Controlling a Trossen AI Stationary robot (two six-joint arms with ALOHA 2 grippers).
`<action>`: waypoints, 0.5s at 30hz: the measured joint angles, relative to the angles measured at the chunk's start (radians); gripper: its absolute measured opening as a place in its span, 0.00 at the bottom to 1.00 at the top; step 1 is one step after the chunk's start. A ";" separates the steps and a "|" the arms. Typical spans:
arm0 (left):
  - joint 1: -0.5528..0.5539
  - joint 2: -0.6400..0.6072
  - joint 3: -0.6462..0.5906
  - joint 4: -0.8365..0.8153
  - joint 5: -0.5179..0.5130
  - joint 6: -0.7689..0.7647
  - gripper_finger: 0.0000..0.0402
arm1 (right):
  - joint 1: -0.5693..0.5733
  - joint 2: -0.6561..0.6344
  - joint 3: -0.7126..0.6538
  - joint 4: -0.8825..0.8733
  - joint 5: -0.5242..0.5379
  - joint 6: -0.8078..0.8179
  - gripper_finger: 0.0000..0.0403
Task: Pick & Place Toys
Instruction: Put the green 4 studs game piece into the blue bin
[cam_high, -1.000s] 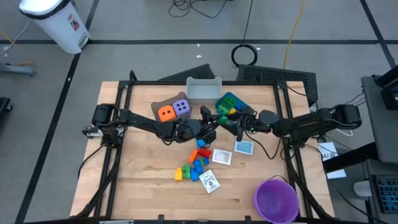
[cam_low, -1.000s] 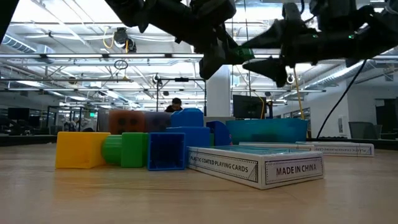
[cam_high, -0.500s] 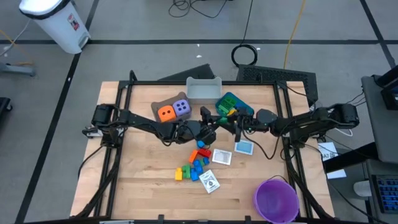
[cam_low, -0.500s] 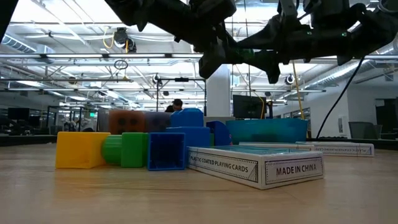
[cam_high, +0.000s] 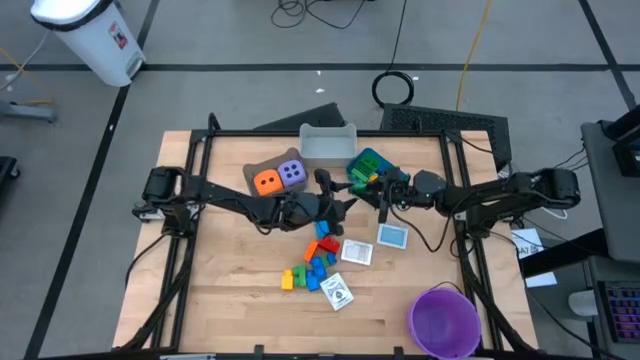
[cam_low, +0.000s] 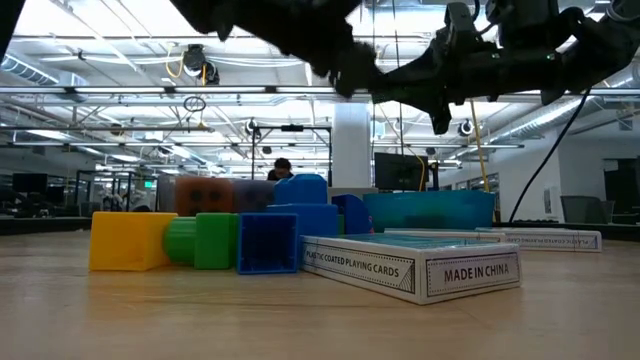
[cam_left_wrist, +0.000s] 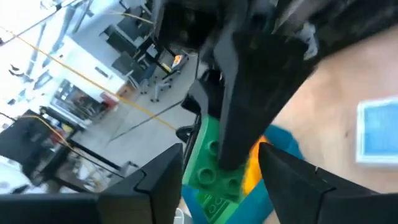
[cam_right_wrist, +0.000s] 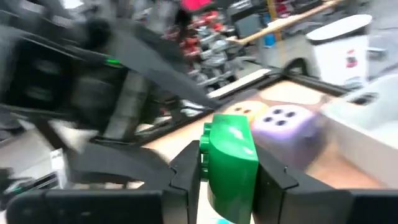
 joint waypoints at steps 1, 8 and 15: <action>-0.001 -0.019 0.000 -0.024 0.001 -0.022 0.55 | -0.011 -0.018 0.000 -0.025 0.002 -0.002 0.22; 0.056 -0.176 -0.012 -0.270 0.311 -0.260 0.62 | -0.077 -0.155 0.000 -0.248 0.063 -0.082 0.20; 0.219 -0.266 -0.238 -0.059 0.645 -0.510 0.58 | -0.105 -0.188 -0.001 -0.581 0.352 -0.154 0.21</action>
